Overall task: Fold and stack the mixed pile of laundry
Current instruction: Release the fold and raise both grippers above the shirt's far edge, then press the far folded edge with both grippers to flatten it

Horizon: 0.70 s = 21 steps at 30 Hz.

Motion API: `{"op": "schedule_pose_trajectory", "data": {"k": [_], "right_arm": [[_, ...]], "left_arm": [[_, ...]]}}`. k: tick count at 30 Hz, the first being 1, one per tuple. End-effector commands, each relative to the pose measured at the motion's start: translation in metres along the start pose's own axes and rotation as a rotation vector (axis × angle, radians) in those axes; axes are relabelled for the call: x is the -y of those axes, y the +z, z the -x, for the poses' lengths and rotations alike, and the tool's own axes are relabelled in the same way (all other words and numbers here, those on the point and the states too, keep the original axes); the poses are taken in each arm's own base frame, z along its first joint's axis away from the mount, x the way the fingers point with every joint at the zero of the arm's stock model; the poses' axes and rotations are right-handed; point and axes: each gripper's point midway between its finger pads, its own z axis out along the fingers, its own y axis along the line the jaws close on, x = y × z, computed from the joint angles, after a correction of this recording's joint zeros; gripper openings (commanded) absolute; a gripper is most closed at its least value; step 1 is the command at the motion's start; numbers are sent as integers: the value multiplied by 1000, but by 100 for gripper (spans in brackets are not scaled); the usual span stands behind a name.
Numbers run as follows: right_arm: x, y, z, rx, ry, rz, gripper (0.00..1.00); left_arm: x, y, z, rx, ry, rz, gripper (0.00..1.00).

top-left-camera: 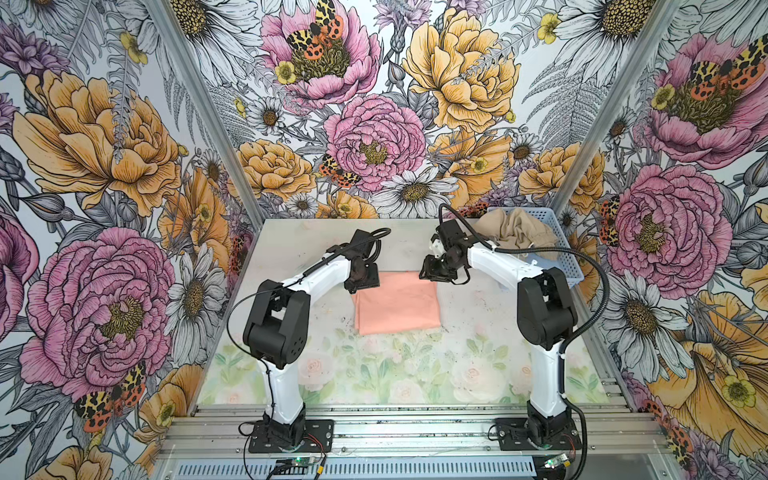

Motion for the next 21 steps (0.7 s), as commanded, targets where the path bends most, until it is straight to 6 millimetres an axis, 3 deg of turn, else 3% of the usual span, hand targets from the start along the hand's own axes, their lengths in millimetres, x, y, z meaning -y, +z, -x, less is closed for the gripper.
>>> {"op": "schedule_pose_trajectory", "data": {"k": [1,5,8,15,18,21], "right_arm": [[3,11,22,40,-28,-8,44],[10,31,25,21,-25,-19,44],[9,34,27,20,-29,-13,44],[2,-8,40,109,-72,-27,46],[8,-19,42,132,-73,-46,48],[17,-17,43,126,-65,-58,49]], "left_arm": [[6,2,26,67,-5,-7,54],[-11,20,19,30,-30,38,52],[-11,19,17,34,-36,35,52],[-10,-24,46,160,-37,2,58],[-20,-25,56,173,-36,12,58],[-26,-16,61,161,-27,19,57]]}}
